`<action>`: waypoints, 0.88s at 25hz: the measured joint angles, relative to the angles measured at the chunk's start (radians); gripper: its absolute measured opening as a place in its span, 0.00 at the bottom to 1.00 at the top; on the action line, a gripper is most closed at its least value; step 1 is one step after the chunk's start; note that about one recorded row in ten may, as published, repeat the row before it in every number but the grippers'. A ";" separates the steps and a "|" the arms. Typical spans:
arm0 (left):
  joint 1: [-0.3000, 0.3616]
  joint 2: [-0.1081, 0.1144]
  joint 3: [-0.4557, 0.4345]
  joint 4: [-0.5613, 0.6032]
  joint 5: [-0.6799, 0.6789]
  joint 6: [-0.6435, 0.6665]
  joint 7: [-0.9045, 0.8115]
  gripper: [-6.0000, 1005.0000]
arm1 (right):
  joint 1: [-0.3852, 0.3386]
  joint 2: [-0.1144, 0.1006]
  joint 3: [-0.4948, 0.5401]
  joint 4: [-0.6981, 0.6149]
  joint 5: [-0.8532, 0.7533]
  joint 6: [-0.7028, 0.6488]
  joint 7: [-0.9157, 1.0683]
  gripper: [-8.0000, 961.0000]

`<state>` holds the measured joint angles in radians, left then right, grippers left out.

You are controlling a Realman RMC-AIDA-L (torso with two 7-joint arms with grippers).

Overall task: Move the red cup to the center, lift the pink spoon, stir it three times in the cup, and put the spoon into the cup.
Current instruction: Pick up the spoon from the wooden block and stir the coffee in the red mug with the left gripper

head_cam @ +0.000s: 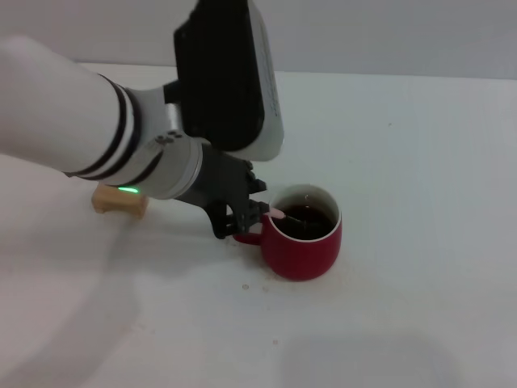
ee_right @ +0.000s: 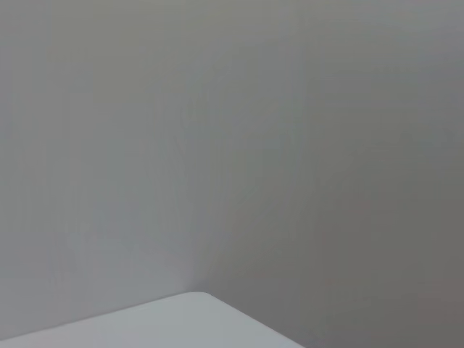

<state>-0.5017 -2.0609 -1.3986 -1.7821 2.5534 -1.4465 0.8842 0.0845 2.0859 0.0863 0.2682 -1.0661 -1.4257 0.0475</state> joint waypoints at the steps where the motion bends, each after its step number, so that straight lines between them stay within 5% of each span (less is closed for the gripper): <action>1: 0.002 0.000 -0.013 -0.009 -0.024 -0.007 0.004 0.21 | -0.001 0.000 -0.002 0.003 0.000 -0.001 0.000 0.01; 9: -0.008 0.000 -0.202 -0.010 -0.222 -0.087 0.012 0.22 | -0.005 -0.001 -0.007 0.008 0.000 -0.003 0.000 0.01; 13: -0.003 0.000 -0.211 -0.007 -0.226 -0.085 0.015 0.22 | -0.006 -0.001 -0.013 0.008 0.000 -0.004 0.000 0.01; 16: -0.002 0.001 -0.206 0.006 -0.227 -0.082 0.022 0.43 | -0.006 -0.001 -0.020 0.008 0.000 -0.006 0.000 0.01; 22: -0.004 0.000 -0.203 0.068 -0.225 -0.051 0.027 0.55 | -0.013 -0.001 -0.020 0.009 0.000 -0.029 0.000 0.01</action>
<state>-0.5057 -2.0611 -1.6018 -1.7138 2.3287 -1.4971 0.9109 0.0715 2.0846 0.0659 0.2774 -1.0661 -1.4542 0.0475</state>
